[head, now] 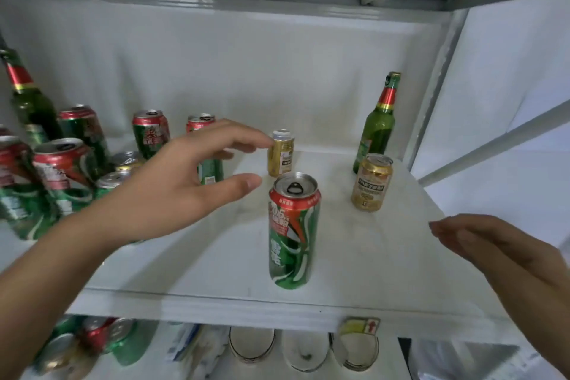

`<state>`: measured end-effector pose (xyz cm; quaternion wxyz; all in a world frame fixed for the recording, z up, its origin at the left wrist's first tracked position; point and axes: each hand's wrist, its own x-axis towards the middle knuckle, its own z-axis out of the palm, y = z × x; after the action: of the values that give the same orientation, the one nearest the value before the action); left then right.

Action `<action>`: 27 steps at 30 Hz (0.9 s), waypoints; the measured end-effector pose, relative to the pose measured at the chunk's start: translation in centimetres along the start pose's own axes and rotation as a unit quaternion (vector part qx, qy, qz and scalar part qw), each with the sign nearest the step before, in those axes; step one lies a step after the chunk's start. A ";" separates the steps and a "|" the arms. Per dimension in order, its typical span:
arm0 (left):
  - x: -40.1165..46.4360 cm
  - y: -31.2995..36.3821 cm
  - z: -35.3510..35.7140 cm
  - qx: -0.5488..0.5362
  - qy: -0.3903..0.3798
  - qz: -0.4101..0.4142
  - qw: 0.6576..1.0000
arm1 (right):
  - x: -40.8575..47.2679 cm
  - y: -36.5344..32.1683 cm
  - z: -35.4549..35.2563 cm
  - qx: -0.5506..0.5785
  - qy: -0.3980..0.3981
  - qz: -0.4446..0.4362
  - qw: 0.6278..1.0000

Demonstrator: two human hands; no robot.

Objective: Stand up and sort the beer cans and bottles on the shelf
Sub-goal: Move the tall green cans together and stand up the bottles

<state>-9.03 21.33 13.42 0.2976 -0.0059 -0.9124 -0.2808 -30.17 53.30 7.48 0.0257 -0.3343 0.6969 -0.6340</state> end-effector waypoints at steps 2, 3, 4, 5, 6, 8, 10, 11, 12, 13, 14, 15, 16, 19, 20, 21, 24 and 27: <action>-0.3 0.3 1.5 -0.027 -0.005 -0.023 0.999 | -0.4 0.5 -0.4 0.016 0.004 0.005 1.000; -0.4 0.3 2.2 -0.041 -0.009 -0.034 0.999 | -0.4 0.8 -0.5 0.026 0.003 0.006 1.000; -0.5 0.3 2.8 -0.053 -0.011 -0.043 0.998 | -0.5 0.8 -0.2 0.034 0.000 0.009 0.999; -0.6 0.3 3.4 -0.061 -0.007 -0.049 0.997 | -0.6 0.9 0.2 0.034 -0.007 0.009 0.999; -0.6 0.3 3.8 -0.070 0.002 -0.054 0.996 | -0.6 0.9 0.7 0.027 -0.020 0.006 0.999; -0.6 0.1 4.5 -0.103 0.034 -0.069 0.992 | -0.4 0.7 2.3 0.014 -0.063 -0.002 0.998; -0.2 -0.6 4.8 -0.127 0.081 -0.092 0.984 | -0.1 0.2 4.3 0.013 -0.112 0.001 0.994; 0.2 -1.2 4.7 -0.119 0.111 -0.105 0.981 | 0.0 -0.1 5.4 0.013 -0.131 0.004 0.991; 0.8 -2.0 4.5 -0.102 0.144 -0.119 0.977 | 0.0 -0.3 6.6 0.015 -0.145 0.005 0.989; 1.5 -3.0 4.1 -0.074 0.176 -0.135 0.972 | 0.0 -0.4 7.8 0.017 -0.156 0.004 0.988; 2.3 -4.2 3.5 -0.033 0.202 -0.154 0.967 | 0.0 -0.5 9.0 0.021 -0.167 0.005 0.986; 3.2 -5.3 2.8 0.020 0.219 -0.173 0.960 | -0.1 -0.4 10.0 0.021 -0.177 0.009 0.984; 4.2 -6.4 2.0 0.068 0.230 -0.190 0.952 | -0.1 -0.2 11.0 0.021 -0.182 0.016 0.983; 7.1 -8.9 -0.1 0.135 0.233 -0.241 0.933 | 0.1 0.4 13.4 0.011 -0.196 0.029 0.980; 7.9 -9.5 -0.6 0.146 0.215 -0.262 0.930 | 0.2 0.6 14.0 0.010 -0.199 0.031 0.979; 8.5 -10.2 -0.8 0.157 0.191 -0.281 0.927 | 0.4 0.7 14.5 0.008 -0.202 0.030 0.979; 9.7 -12.1 -1.0 0.183 0.136 -0.321 0.919 | 0.7 0.8 15.3 0.000 -0.204 0.032 0.978; 10.0 -14.1 -0.8 0.189 0.111 -0.347 0.912 | 1.2 1.1 15.3 -0.014 -0.171 0.028 0.985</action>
<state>-19.31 7.49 12.23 0.2768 0.3987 -0.8541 -0.1870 -24.49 39.41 4.00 0.1571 -0.4185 0.7002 -0.5567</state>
